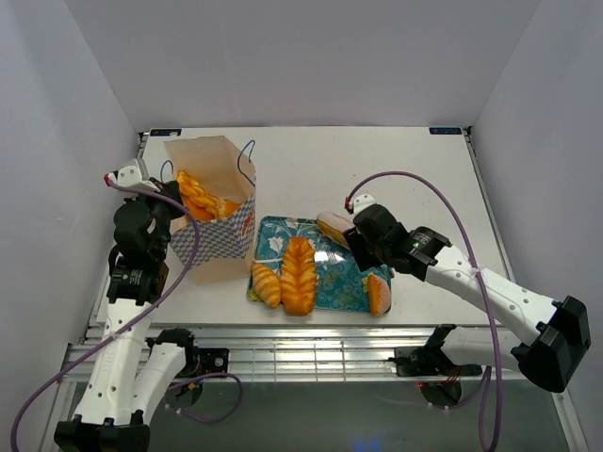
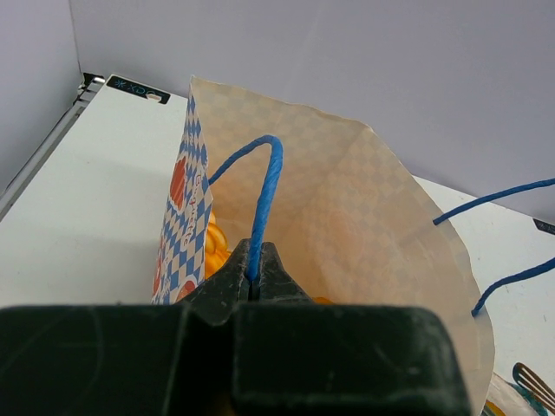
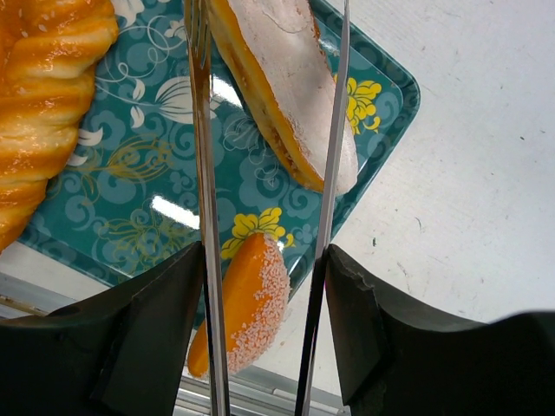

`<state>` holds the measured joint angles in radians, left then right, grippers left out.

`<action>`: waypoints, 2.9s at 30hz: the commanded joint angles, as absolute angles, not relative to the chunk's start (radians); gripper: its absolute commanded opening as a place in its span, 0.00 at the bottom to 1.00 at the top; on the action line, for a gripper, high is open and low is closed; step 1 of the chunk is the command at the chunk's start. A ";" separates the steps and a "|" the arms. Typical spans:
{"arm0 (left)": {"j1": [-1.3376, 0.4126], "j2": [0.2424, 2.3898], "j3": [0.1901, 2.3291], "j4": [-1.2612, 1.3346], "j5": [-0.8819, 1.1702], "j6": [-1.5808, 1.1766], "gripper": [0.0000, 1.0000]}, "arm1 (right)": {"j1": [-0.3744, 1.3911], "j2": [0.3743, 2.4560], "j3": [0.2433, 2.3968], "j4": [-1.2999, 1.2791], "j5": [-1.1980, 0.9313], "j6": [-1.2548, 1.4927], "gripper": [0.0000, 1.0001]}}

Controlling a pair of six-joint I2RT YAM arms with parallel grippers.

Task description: Place the fake bread into the paper bag

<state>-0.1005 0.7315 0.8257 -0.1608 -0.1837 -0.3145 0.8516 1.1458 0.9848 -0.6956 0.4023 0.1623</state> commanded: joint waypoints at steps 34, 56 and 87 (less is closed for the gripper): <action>-0.104 0.713 0.824 -0.163 -0.224 -0.307 0.00 | 0.785 0.928 1.366 -0.460 -0.142 0.230 0.31; -0.106 0.703 0.819 -0.158 -0.218 -0.307 0.00 | 0.971 1.408 1.646 0.032 -0.180 0.371 0.31; -0.117 0.696 0.819 -0.160 -0.229 -0.302 0.00 | 1.039 1.479 1.456 0.040 0.025 0.364 0.54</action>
